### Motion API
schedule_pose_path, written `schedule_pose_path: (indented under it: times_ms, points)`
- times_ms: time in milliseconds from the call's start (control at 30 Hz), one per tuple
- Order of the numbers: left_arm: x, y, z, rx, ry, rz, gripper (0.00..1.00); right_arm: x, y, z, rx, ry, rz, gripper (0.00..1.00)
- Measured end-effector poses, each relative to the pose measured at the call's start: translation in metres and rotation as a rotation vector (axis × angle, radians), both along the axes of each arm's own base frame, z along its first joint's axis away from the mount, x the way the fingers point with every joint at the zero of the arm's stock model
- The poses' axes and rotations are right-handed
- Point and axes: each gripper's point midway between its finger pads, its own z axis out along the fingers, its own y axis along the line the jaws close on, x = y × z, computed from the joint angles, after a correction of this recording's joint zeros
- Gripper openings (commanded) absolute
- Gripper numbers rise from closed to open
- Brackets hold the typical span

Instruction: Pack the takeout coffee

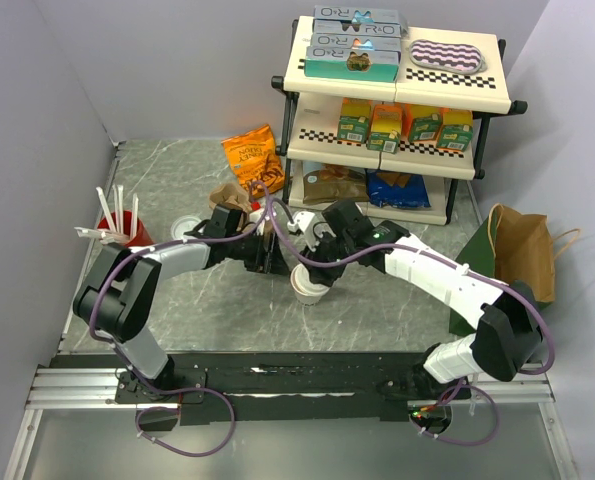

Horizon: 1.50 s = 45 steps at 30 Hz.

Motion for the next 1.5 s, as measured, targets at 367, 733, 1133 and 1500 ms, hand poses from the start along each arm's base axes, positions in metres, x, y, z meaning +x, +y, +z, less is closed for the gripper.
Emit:
schedule_pose_path:
  times_ms: [367, 733, 1133, 1500]
  points:
    - [-0.001, -0.005, 0.003, -0.021, 0.002, -0.012, 0.72, -0.001, 0.009, 0.007, -0.003, -0.035, 0.042, 0.52]
    - [-0.001, -0.006, -0.002, -0.017, 0.014, -0.015, 0.72, 0.004, 0.017, 0.003, -0.021, -0.042, 0.052, 0.52]
    - [-0.001, -0.006, 0.000, -0.023, 0.013, -0.020, 0.72, 0.011, 0.025, 0.005, -0.027, -0.053, 0.053, 0.52]
    - [0.005, -0.005, 0.001, -0.024, 0.011, -0.009, 0.73, 0.007, 0.029, 0.004, -0.033, -0.062, 0.077, 0.52]
